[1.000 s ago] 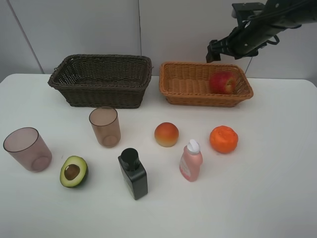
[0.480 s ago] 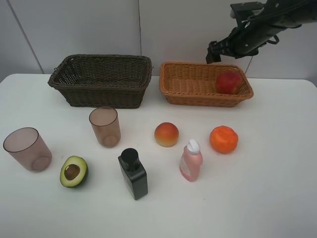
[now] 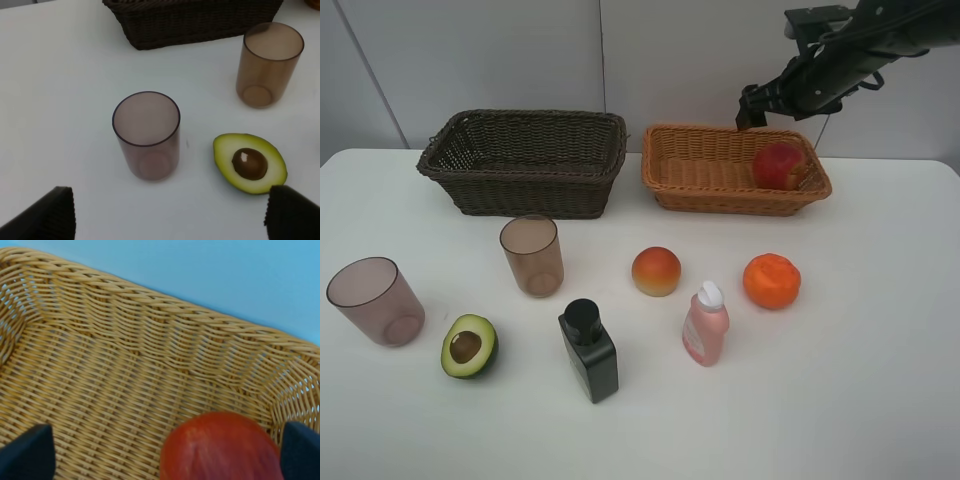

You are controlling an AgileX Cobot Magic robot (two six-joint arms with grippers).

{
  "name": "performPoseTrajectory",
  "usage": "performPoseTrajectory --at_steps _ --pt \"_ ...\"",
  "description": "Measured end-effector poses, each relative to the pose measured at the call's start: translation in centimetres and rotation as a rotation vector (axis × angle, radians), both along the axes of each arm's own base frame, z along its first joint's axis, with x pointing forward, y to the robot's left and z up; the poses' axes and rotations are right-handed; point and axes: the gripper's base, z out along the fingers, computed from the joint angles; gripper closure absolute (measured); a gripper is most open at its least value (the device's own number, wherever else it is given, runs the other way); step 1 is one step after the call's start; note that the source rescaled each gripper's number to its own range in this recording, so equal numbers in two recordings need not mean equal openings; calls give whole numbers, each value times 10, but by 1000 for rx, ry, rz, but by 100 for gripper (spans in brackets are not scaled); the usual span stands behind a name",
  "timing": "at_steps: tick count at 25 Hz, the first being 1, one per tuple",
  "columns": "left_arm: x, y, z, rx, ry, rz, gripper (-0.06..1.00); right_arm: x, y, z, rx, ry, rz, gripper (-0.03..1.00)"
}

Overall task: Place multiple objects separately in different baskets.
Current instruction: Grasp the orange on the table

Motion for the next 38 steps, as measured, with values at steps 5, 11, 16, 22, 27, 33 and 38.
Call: performPoseTrajectory --at_steps 5,11,16,22,27,33,38 --pt "0 0 0 0 0 0 -6 0 0 0 -1 0 0 5" --pt "0 0 0 0 0 0 -6 0 0 0 0 0 0 4" --pt "0 0 0 0 0 0 -6 -2 0 -2 -5 35 3 4" --pt "0 0 0 0 0 0 -6 -8 -1 -1 -10 82 8 4" --pt "0 0 0 0 0 0 -6 -17 -2 13 -14 116 15 4" --pt "0 0 0 0 0 0 -6 -31 1 20 -35 207 39 4" --pt "0 0 0 0 0 0 -6 -44 12 26 -57 287 76 4"
